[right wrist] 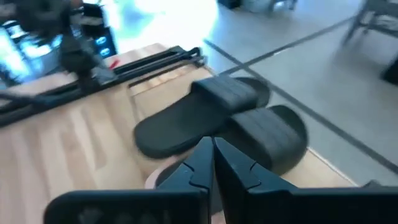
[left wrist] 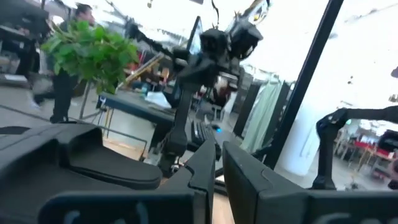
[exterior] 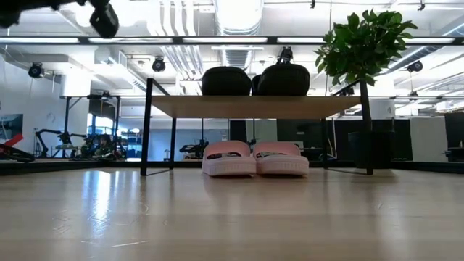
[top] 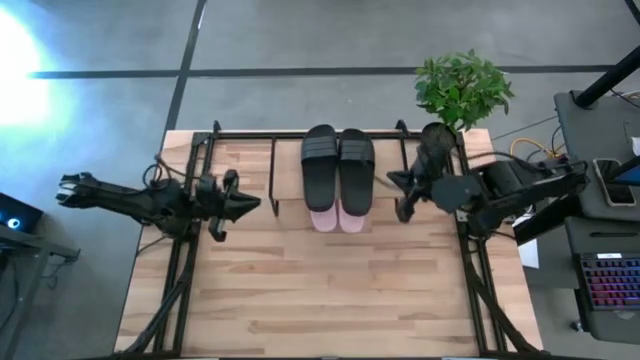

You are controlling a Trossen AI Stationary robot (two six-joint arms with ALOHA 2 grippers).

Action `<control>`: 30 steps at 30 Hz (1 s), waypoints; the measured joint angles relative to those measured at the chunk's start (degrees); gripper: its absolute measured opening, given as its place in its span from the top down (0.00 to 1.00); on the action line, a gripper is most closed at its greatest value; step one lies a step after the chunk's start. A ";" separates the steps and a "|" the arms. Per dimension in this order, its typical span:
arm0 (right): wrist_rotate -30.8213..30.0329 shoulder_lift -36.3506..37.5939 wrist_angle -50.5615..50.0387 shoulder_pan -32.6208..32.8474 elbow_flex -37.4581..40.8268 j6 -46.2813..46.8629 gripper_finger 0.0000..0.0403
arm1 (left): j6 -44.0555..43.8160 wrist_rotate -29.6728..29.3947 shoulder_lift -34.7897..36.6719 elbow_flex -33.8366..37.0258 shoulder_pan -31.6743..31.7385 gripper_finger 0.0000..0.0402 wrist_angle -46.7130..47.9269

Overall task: Pick and place slides into the shelf
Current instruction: Return to home position

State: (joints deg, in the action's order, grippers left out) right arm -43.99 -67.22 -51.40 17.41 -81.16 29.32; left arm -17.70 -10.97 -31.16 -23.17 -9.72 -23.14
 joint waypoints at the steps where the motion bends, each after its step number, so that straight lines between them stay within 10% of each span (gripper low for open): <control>1: 0.69 0.81 -0.05 -0.07 0.70 0.23 0.98 | 0.00 0.00 1.95 1.45 0.17 0.96 -0.17; 6: 4.67 9.98 3.89 -2.81 9.88 4.87 0.98 | 0.05 -0.04 10.51 6.81 0.92 0.96 -0.09; 16: 33.16 33.91 53.38 -10.44 43.20 -7.44 0.98 | -2.92 0.19 28.60 10.85 1.79 0.96 16.89; 26: 24.22 46.79 40.28 -17.72 55.17 2.45 0.98 | -4.04 4.74 29.56 10.85 1.79 0.96 23.99; 30: 42.35 51.72 48.49 -17.27 58.88 -7.42 0.98 | -2.91 4.88 29.56 10.23 1.79 0.96 23.66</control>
State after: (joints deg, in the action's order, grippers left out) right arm -1.64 -15.50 -2.90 0.14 -22.28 21.90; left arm -20.61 -6.09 -1.61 -12.93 -7.92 0.52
